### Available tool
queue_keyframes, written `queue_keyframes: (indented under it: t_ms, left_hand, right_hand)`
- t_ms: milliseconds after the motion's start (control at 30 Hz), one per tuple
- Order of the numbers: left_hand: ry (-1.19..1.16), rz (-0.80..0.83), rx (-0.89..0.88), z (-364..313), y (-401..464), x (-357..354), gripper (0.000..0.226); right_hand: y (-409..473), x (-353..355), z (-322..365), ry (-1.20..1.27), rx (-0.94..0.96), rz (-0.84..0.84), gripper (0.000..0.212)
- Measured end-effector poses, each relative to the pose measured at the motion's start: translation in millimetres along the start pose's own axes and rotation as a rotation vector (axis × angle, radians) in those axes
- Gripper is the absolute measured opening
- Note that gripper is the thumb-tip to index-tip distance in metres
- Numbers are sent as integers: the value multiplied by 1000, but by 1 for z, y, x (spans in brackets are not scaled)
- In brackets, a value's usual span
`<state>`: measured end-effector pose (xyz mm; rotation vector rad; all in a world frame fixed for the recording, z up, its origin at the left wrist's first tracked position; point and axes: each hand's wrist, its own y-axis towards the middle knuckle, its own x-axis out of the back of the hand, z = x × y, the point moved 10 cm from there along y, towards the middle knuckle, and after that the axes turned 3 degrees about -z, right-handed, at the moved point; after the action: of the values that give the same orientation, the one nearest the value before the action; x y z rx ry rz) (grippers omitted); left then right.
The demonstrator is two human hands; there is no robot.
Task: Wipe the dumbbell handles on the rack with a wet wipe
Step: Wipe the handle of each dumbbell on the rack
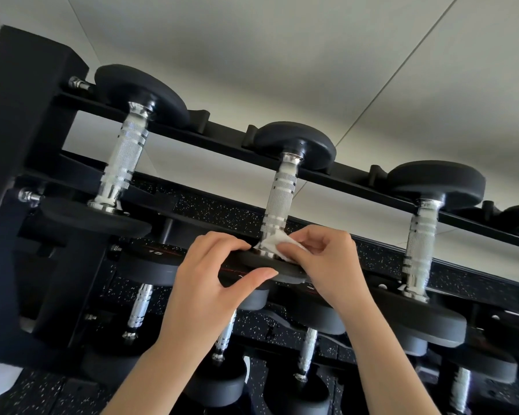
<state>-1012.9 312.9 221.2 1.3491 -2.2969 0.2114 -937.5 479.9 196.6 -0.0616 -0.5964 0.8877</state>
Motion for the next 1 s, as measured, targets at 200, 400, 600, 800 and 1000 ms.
queue_keyframes:
  t_ms: [200,400,600,800,1000]
  left_hand:
    - [-4,-8,-8,-2,-1,0,41]
    - [-2,-23,-27,-3,-1,1,38]
    - [-5,-16,-26,-3,-1,0,37]
    - [-2,-6,-4,0,-2,-2,40]
    - [-8,-12,-3,1,-3,-2,40]
  right_hand:
    - [-1,0,-12,168,-95,-72,9]
    - [10,-1,-14,396,-164,-171,10]
    - [34,5,-1,503,-142,-232,9]
    - [62,12,9,592,-147,-319,11]
    - [72,-12,-6,568,-252,-134,32]
